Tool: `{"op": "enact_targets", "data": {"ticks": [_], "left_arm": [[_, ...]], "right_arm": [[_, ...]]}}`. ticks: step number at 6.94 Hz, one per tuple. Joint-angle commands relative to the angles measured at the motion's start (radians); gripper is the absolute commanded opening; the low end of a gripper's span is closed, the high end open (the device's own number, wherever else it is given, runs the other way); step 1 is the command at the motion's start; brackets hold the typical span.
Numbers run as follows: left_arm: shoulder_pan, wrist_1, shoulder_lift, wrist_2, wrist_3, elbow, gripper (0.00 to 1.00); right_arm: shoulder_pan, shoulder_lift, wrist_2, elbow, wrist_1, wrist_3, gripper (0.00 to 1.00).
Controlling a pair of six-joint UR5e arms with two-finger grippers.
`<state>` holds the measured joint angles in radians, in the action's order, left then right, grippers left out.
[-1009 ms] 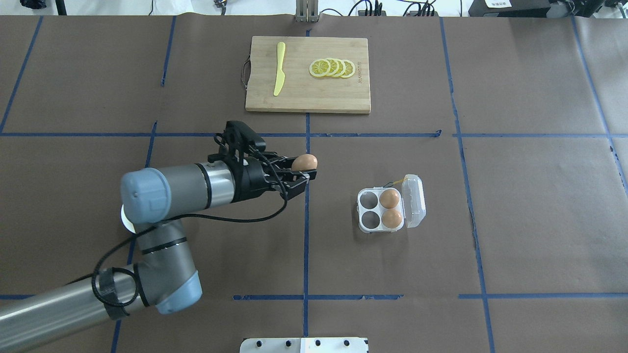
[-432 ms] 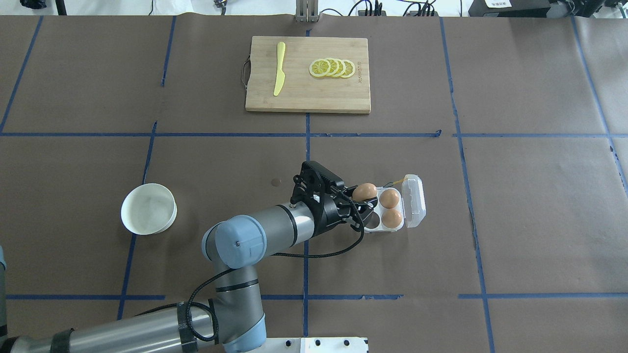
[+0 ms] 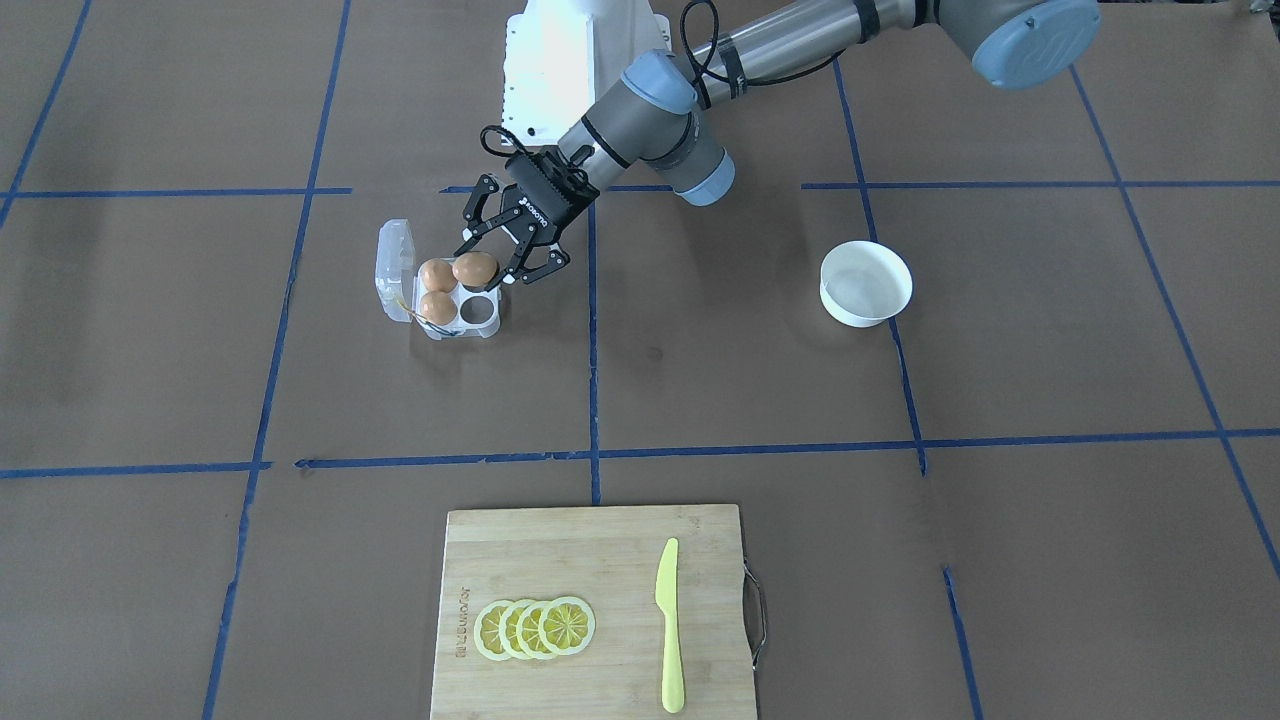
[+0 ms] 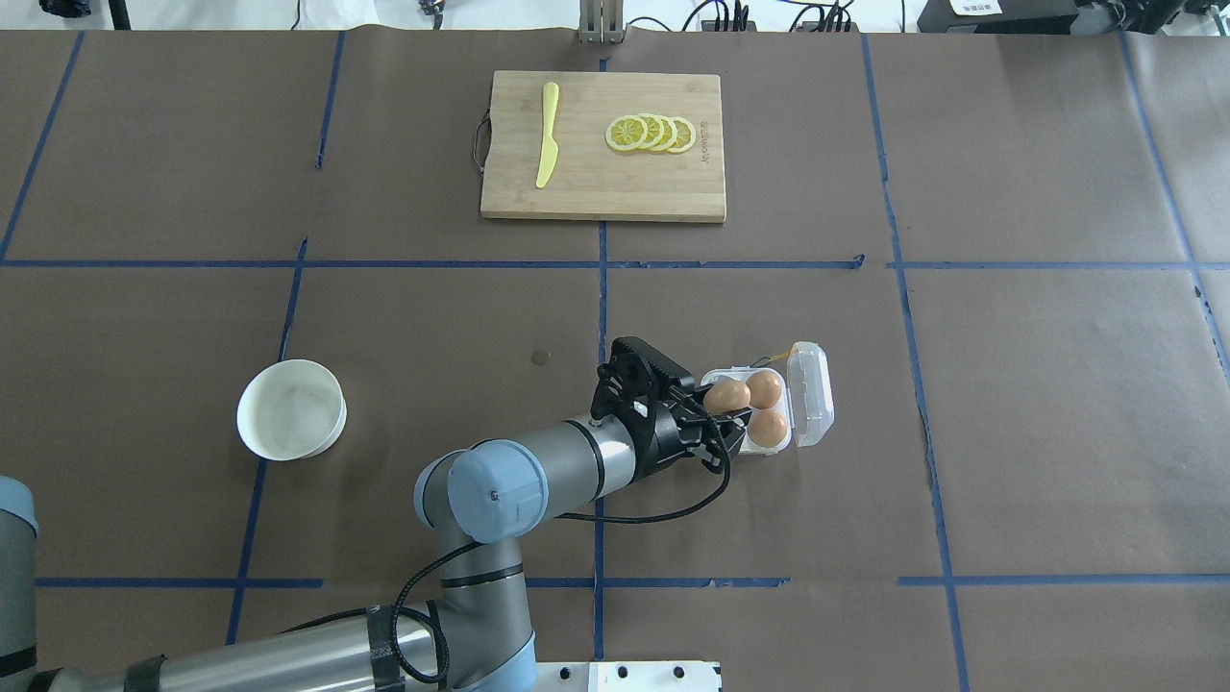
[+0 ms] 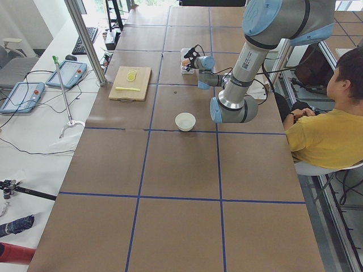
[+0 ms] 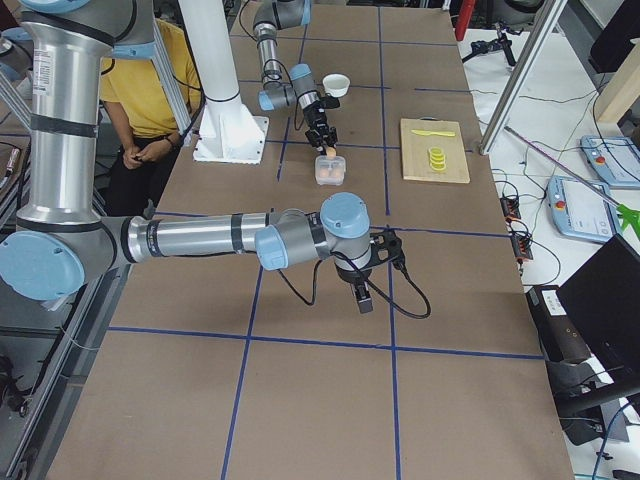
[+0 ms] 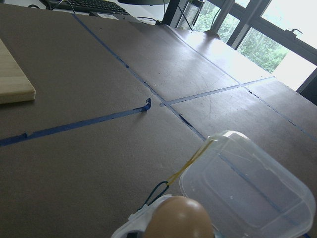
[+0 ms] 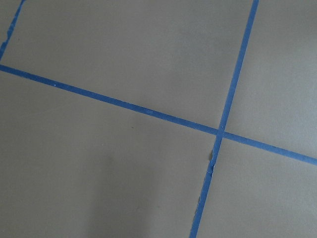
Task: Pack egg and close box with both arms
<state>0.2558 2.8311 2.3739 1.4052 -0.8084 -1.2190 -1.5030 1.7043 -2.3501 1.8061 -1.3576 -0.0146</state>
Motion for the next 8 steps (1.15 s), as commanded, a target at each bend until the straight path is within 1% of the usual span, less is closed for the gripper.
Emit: {"op": "enact_targets", "data": {"ticks": [1, 2, 3, 5, 6, 8], "left_arm": [[-0.006, -0.001, 0.001, 0.001, 0.0, 0.001, 0.7], [-0.006, -0.001, -0.001, 0.0, 0.002, 0.0, 0.88], [-0.004, -0.001, -0.002, 0.0, 0.002, -0.004, 0.99], [0.022, -0.002, -0.004, 0.011, 0.002, -0.025, 0.99], [0.078, -0.049, -0.025, 0.121, 0.003, -0.071, 0.99], [0.242, -0.325, -0.117, 0.439, 0.014, -0.251, 0.99]], "right_arm": [[0.001, -0.002, 0.0, -0.001, 0.0, -0.001, 1.0], [0.001, -0.003, 0.0, -0.001, 0.0, 0.001, 1.0], [0.001, -0.003, 0.0, -0.001, 0.0, 0.001, 1.0], [0.001, -0.003, 0.0, -0.001, 0.0, 0.001, 1.0], [0.001, -0.008, -0.001, -0.004, -0.002, 0.001, 1.0], [0.001, -0.008, -0.001, -0.002, -0.002, 0.03, 1.0]]}}
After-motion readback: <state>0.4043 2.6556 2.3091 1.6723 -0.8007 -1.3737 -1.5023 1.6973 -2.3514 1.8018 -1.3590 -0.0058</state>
